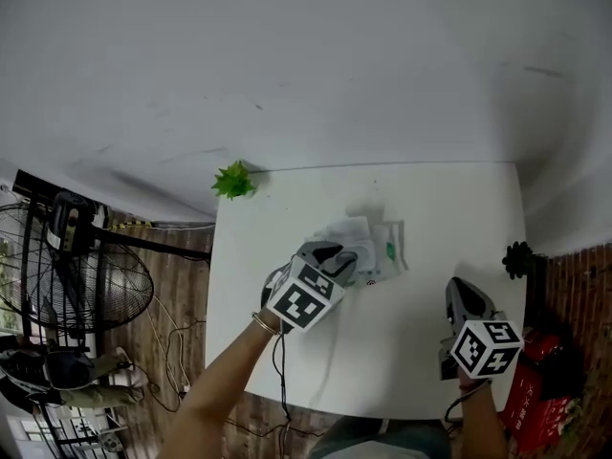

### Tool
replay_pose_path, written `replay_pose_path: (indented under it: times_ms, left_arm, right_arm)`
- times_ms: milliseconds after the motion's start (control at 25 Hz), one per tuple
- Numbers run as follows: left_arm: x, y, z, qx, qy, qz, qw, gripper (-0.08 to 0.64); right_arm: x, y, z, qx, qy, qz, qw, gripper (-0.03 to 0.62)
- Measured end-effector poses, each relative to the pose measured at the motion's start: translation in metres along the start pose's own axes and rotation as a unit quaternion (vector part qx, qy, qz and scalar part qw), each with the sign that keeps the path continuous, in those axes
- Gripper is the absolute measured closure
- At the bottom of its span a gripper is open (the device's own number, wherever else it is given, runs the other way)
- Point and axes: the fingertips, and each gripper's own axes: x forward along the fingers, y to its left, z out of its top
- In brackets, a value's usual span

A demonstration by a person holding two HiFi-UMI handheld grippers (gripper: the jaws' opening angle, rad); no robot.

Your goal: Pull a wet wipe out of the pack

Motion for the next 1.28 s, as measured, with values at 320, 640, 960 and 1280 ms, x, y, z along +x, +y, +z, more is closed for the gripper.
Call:
replay_pose_path:
  times_ms: [320,640,960,1280]
  left_arm:
    - [0.004,0.004,-0.006,0.045,0.045,-0.013,0.9979,0.455]
    - [0.012,0.001,-0.018,0.075,0.095,-0.035,0.992,0.476]
    - [0.017,0.003,-0.023,0.074,0.107,-0.047,0.9904,0.488]
    - [0.024,0.003,-0.026,0.087,0.127,-0.057,0.9864,0.497]
  right_arm:
    - [0.002,-0.005,-0.003,0.005,0.004,-0.003,1.0,0.591]
    - [0.009,-0.007,-0.002,0.004,0.009,-0.002,1.0,0.591]
    - [0.014,-0.009,-0.004,0.008,0.011,0.0,1.0,0.591]
    - [0.015,-0.014,-0.003,0.014,0.008,-0.004,1.0,0.591]
